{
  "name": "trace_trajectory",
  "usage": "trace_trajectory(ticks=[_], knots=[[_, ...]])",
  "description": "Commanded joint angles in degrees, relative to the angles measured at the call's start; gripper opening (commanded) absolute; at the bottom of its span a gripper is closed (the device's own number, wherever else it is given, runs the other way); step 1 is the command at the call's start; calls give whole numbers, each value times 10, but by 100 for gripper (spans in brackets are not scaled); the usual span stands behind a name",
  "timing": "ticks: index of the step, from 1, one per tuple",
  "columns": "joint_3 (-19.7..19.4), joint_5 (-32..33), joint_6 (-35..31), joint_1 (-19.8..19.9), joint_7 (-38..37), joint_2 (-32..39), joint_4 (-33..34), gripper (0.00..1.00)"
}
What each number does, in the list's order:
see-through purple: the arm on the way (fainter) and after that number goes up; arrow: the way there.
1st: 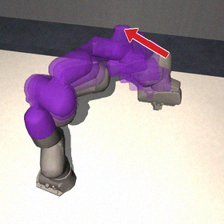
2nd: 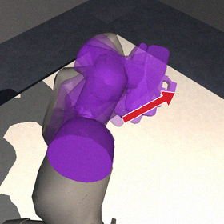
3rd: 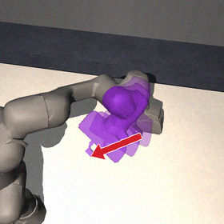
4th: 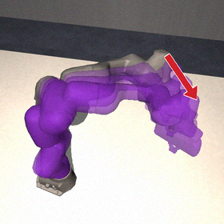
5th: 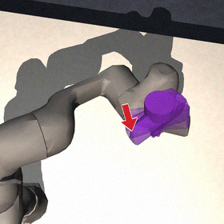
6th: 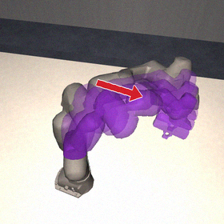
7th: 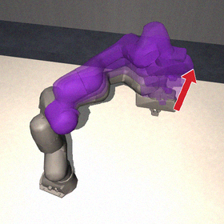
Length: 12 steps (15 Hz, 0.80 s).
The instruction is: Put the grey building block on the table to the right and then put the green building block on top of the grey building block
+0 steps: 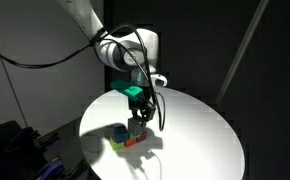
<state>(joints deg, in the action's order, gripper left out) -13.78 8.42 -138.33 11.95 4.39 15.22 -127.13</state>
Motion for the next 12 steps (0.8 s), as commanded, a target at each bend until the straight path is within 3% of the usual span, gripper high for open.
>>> trace_trajectory(ticks=[1, 12], knots=[[-1, 7, -12, 19, 40, -2, -11, 32], [2, 1, -33, 49, 89, 79, 8, 32]])
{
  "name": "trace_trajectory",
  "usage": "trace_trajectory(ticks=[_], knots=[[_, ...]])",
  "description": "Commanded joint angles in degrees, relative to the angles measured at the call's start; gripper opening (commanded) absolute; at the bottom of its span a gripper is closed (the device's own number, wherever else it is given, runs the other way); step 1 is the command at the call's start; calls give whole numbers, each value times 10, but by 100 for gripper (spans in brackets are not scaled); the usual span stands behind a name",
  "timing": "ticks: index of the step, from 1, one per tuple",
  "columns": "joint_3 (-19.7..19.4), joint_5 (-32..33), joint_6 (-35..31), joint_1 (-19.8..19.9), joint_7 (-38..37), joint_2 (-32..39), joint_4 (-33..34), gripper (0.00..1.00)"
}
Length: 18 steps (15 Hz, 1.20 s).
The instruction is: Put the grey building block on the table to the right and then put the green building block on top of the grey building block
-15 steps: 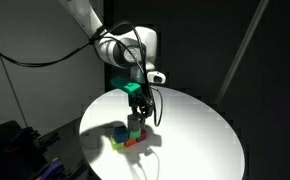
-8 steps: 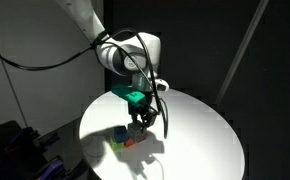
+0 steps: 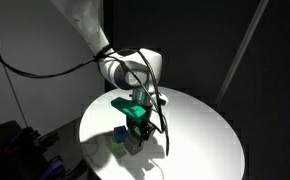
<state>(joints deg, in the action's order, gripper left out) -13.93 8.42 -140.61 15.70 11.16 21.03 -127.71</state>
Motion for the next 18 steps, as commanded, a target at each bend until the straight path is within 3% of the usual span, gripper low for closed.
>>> trace_trajectory(ticks=[1, 18], knots=[[4, 1, -13, 13, 23, 29, 17, 32], [16, -19, -31, 29, 11, 127, 100, 32]])
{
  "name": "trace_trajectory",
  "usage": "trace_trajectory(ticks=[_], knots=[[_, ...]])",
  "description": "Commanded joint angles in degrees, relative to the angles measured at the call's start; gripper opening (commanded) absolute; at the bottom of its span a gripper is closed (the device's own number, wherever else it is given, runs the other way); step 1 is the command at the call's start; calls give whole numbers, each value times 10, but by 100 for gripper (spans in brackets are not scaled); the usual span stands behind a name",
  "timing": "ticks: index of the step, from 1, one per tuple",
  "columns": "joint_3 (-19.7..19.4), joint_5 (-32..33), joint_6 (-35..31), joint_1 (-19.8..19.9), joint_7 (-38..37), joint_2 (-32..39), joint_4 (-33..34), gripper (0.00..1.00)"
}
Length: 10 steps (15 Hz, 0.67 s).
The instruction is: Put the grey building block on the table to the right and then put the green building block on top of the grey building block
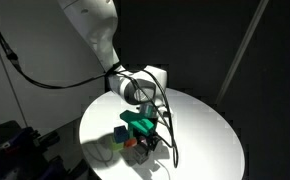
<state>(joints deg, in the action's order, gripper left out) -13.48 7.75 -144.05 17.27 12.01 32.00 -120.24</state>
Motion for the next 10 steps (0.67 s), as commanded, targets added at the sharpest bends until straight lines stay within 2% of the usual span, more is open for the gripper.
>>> trace_trajectory(ticks=[1, 5, 6, 10], knots=[[11, -13, 4, 13, 2, 22, 29, 32], [10, -13, 6, 11, -3, 34, 41, 32], [5, -2, 1, 3, -5, 26, 24, 57], [5, -2, 1, 3, -5, 30, 28, 57]])
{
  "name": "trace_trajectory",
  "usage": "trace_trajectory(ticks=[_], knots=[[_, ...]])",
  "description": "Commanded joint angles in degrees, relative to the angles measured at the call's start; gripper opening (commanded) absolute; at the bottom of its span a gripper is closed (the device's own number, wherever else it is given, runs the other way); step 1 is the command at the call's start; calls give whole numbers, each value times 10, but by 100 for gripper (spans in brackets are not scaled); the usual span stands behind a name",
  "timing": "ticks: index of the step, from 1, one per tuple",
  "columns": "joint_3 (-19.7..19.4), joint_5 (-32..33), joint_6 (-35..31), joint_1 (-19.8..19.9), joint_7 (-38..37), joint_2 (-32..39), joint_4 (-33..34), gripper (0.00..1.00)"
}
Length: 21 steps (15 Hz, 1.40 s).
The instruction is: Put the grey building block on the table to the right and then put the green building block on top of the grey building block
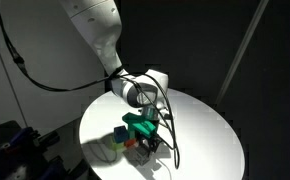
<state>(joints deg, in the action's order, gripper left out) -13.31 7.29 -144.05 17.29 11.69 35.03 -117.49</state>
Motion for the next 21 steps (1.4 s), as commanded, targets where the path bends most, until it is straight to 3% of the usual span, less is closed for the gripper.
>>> trace_trajectory(ticks=[1, 6, 7, 21], knots=[[3, 3, 1, 3, -2, 0, 1, 57], [3, 3, 1, 3, -2, 0, 2, 57], [3, 3, 1, 3, -2, 0, 2, 32], [16, -7, -53, 14, 7, 39, 17, 32]])
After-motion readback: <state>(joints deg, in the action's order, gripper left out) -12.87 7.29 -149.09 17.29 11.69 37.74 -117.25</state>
